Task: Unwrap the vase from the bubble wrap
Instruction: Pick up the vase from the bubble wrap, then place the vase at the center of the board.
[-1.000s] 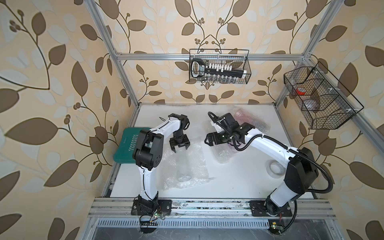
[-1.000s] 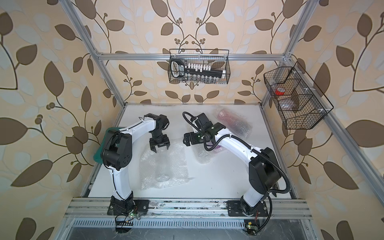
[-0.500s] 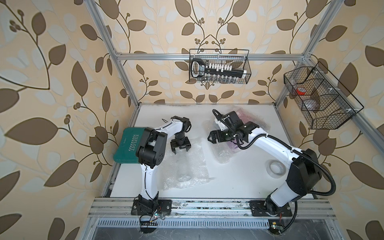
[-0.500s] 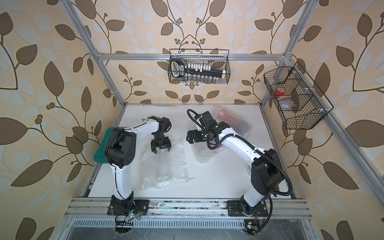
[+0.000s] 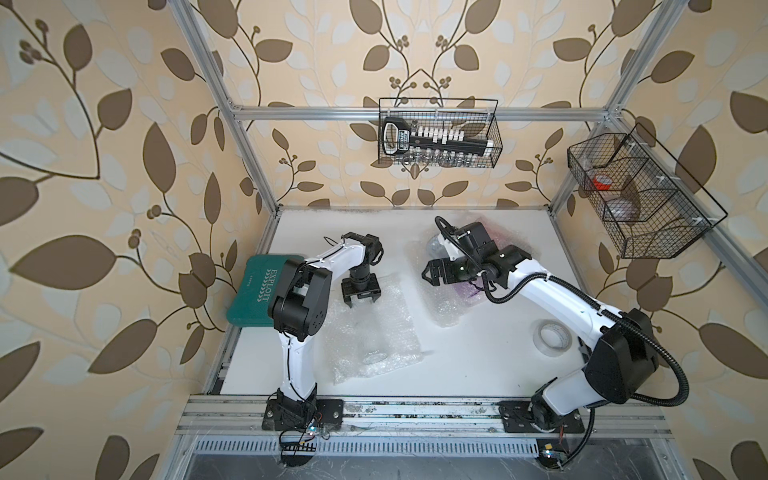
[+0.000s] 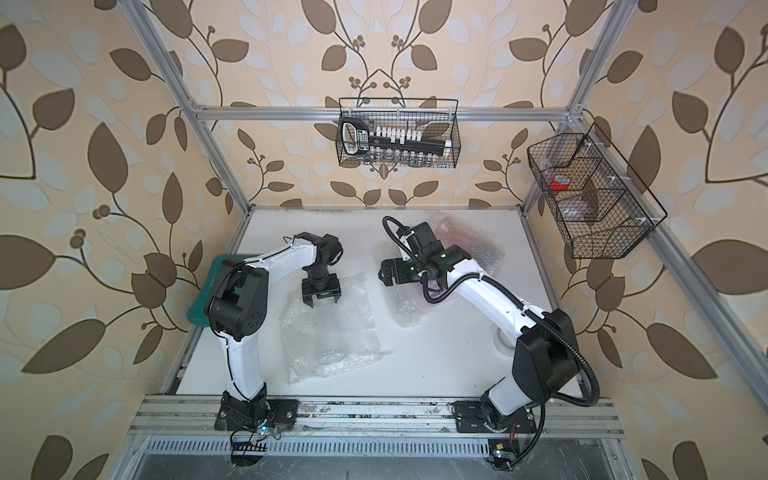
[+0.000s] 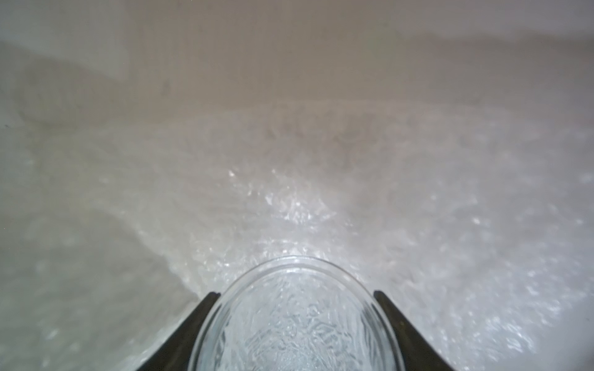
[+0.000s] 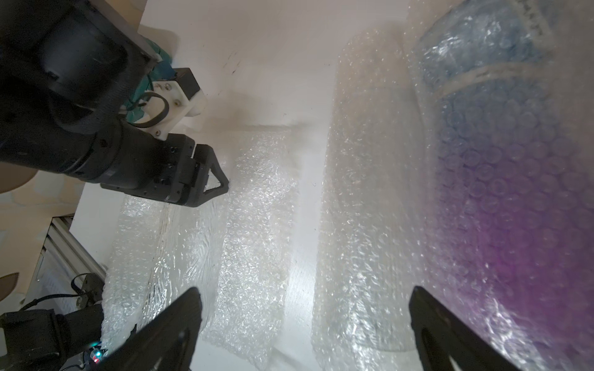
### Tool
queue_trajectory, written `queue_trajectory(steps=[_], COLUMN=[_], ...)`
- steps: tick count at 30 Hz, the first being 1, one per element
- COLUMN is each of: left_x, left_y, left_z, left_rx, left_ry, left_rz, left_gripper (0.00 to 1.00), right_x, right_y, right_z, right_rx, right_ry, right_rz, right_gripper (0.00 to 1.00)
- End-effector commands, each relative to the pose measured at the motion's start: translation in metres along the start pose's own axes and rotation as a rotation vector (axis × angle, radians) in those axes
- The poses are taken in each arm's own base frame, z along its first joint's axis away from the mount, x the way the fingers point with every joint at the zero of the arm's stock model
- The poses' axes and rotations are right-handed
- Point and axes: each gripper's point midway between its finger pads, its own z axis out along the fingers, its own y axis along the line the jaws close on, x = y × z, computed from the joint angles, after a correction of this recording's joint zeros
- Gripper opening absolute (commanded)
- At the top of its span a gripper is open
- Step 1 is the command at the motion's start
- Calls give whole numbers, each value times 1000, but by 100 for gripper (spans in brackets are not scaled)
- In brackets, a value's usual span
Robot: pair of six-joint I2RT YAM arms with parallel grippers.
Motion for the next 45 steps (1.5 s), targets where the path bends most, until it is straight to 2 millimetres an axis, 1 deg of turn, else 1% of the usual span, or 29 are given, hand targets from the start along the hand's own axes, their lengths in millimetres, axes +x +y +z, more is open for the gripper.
queue_trajectory(steps=[1, 3, 4, 7, 11, 16, 19, 22, 26, 28, 31, 35, 38, 40, 42, 45], left_x=[11, 14, 14, 15, 18, 30, 40, 47, 47, 43, 29, -9, -45, -70, -95, -130], left_y=[-4, -5, -6, -10, -20, -24, -25, -23, -19, -19, -20, -25, -34, -42, -47, -48], left_z=[-49, -60, -63, -74, -88, -109, -129, -145, -165, -181, -208, -241, -254, -258, -265, -274], left_rx=[54, 64, 66, 99, 196, 272, 315, 341, 361, 373, 369, 305, 233, 176, 160, 157], left_ry=[-85, -122, -139, -216, -306, -443, -535, -600, -686, -747, -856, -1023, -1090, -1130, -1177, -1231], left_rz=[65, 94, 105, 145, 214, 327, 399, 439, 455, 454, 424, 349, 285, 249, 199, 125], left_gripper=[37, 26, 25, 24, 16, 14, 11, 6, 2, 2, 0, 0, 0, 0, 0, 0], right_x=[4, 5, 4, 5, 4, 4, 4, 2, -1, -2, -2, 0, 4, 6, 7, 10], right_y=[-5, -7, -7, -9, -10, -12, -13, -14, -14, -14, -14, -11, -7, -5, -3, -2], right_z=[-4, -4, -5, -6, -9, -13, -14, -14, -14, -14, -14, -19, -25, -31, -39, -50], right_rx=[18, 21, 20, 24, 30, 45, 48, 51, 56, 58, 61, 43, 31, 26, 23, 29], right_ry=[1, 2, -1, 1, -6, -12, -15, -17, -18, -19, -12, -1, 19, 35, 37, 40], right_rz=[0, 1, 2, 6, 6, 8, 11, 17, 20, 19, 21, 26, 45, 55, 64, 71], right_gripper=[99, 99, 99, 99, 99, 99, 99, 99, 99, 99, 99, 99, 99, 99, 99, 99])
